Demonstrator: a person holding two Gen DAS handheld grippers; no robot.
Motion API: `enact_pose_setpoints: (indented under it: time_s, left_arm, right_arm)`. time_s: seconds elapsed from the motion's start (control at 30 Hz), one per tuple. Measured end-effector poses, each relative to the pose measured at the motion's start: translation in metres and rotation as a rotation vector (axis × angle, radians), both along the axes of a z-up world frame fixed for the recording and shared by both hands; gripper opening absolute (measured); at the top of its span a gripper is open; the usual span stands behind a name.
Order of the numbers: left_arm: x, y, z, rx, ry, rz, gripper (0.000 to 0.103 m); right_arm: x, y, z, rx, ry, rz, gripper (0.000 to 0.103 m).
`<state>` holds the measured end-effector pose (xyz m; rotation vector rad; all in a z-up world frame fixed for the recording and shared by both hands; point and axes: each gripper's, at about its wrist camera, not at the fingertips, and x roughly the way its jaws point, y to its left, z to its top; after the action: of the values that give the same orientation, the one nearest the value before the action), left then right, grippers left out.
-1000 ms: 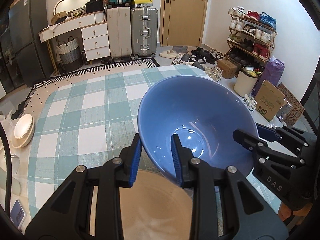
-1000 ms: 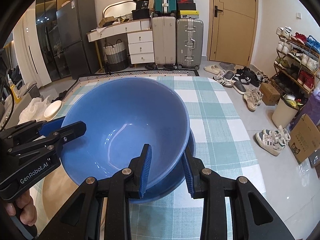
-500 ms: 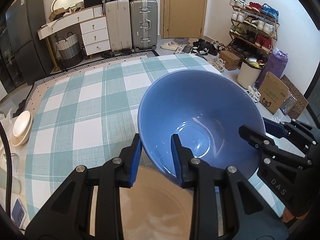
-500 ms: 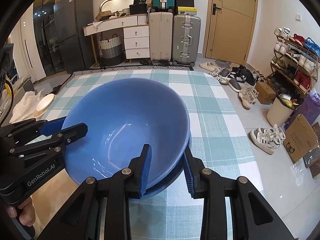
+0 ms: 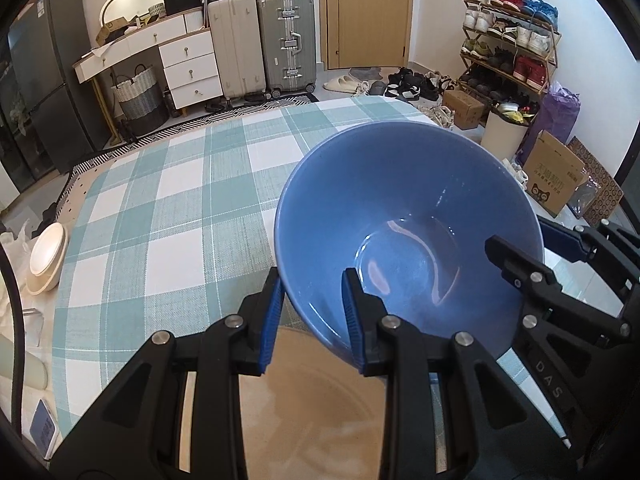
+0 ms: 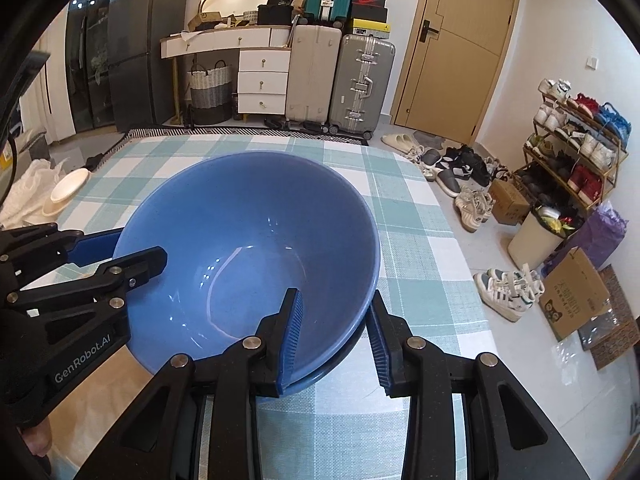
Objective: Organize plates and bowls
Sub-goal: 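Lift the second light-blue bowl with both grippers and carry it over the first bowl, then lower the bowl into the first light-blue bowl and open both grippers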
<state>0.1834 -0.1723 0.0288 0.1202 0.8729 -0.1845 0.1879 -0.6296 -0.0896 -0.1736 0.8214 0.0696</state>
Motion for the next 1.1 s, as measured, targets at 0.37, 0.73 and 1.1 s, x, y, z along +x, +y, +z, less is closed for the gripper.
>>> enact_pose_setpoints:
  time_s: [0.37,0.73,1.1]
  left_arm:
    - [0.001,0.002,-0.001,-0.021,0.009,-0.002,0.026]
    - [0.000,0.007,-0.002,-0.052,0.019,-0.005,0.026]
    - [0.004,0.025,0.001,-0.186,0.071,-0.018,0.062]
  right_arm:
    - [0.001,-0.006,-0.002,0.006,-0.003,-0.011,0.035]
    - [0.005,-0.012,-0.007,0.042,0.014,-0.022,0.036]
    - [0.009,-0.033,-0.004,0.203,0.048,0.029,0.057]
